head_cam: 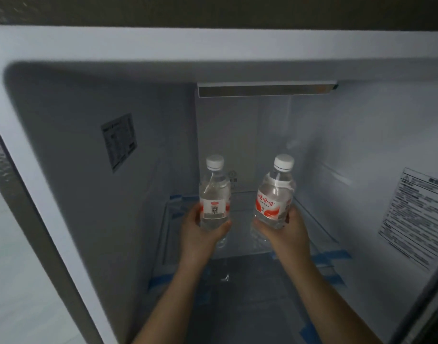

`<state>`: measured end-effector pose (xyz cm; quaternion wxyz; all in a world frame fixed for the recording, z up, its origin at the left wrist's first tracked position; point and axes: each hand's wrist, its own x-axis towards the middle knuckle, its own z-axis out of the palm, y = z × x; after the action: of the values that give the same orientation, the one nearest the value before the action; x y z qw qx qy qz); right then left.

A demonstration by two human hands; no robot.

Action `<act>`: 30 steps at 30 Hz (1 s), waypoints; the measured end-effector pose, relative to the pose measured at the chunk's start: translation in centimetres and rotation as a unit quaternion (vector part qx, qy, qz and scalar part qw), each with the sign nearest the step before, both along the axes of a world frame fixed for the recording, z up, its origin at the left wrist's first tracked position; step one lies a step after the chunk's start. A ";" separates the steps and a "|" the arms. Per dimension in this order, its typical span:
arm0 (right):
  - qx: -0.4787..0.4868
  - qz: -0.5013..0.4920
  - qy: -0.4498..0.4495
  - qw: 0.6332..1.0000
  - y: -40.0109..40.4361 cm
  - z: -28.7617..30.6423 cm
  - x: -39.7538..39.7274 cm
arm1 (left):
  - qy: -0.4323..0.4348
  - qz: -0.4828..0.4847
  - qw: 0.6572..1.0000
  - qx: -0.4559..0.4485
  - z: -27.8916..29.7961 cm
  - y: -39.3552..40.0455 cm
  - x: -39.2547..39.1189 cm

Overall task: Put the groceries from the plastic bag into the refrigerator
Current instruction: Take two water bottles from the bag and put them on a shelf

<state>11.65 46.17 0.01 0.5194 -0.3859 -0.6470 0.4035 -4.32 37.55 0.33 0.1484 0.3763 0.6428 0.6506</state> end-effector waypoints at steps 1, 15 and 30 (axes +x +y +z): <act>-0.003 -0.001 0.002 1.000 0.4 -0.2 -0.2 | -0.003 0.003 1.000 0.002 -0.2 0.5 -0.1; -0.006 0.043 -0.034 0.998 5.9 -0.5 -4.1 | -0.030 0.009 1.000 -0.006 -0.5 5.7 -0.8; 0.029 0.060 -0.079 0.995 11.5 -1.5 -7.2 | 0.016 0.009 1.000 -0.020 -1.6 10.0 -3.2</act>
<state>4.49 57.64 -1.53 0.4528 -0.3618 -0.7190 0.3835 -7.56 47.58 -1.26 0.1400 0.3778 0.6610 0.6330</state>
